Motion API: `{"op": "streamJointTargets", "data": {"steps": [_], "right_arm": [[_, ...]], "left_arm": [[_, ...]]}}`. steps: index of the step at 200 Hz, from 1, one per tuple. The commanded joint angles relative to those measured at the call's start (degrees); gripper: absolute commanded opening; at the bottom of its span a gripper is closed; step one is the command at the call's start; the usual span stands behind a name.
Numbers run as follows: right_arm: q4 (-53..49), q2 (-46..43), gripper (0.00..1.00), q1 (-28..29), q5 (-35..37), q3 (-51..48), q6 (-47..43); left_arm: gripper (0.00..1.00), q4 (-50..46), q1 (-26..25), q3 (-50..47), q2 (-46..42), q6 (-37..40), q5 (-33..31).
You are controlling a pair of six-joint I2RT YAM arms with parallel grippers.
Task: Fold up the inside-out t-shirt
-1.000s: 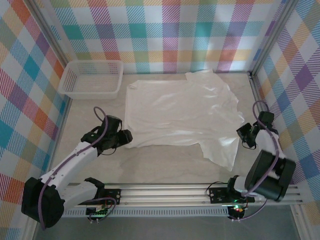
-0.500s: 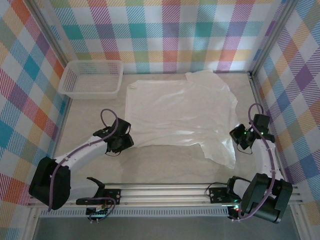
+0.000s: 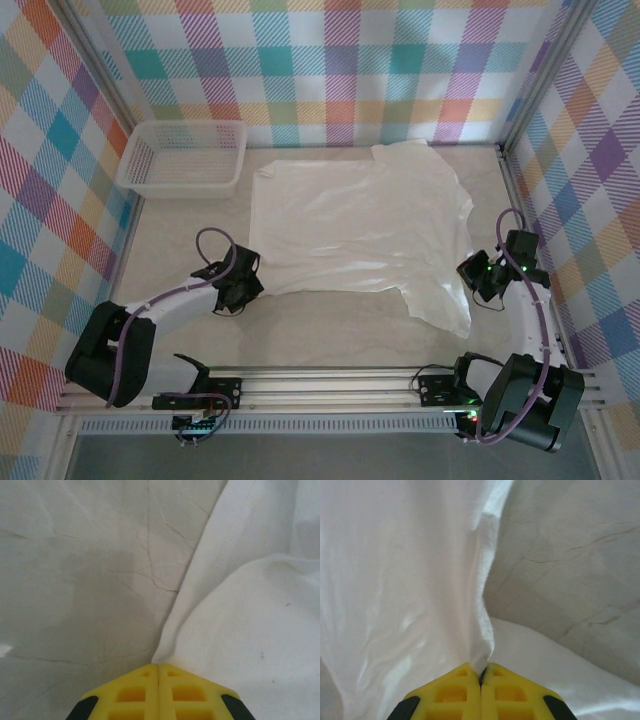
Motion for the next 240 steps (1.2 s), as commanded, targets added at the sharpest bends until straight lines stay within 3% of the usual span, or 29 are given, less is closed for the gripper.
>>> {"op": "streamJointTargets", "data": {"steps": [1, 41, 64, 103, 134, 240], "right_arm": [[-4.26, -1.39, 0.0, 0.28, 7.43, -1.68, 1.48], [-6.08, -4.45, 0.0, 0.26, 12.65, -5.17, 2.67], [-7.25, -6.12, 0.0, 0.21, 11.65, -6.78, 2.79], [-10.0, -8.29, 0.0, 0.25, 9.21, -4.55, 2.98], [-4.64, -5.96, 0.0, 0.27, 4.78, -0.47, 4.2], [8.11, 16.91, 0.0, 0.61, 3.46, 11.91, 6.59]], "left_arm": [[0.0, -8.3, 1.51, 0.06, -6.62, -0.3, -4.26], [0.0, -20.37, 5.84, -3.5, -21.06, 2.65, -4.65], [0.0, -19.2, 6.49, -7.09, -24.02, 4.11, -1.0], [0.0, -18.27, 6.63, -5.44, -21.53, 5.67, 0.09], [0.0, -18.13, 7.78, 2.16, -18.36, 7.36, -0.01], [0.0, -5.25, 17.2, 13.04, 1.83, 12.68, 3.41]]}}
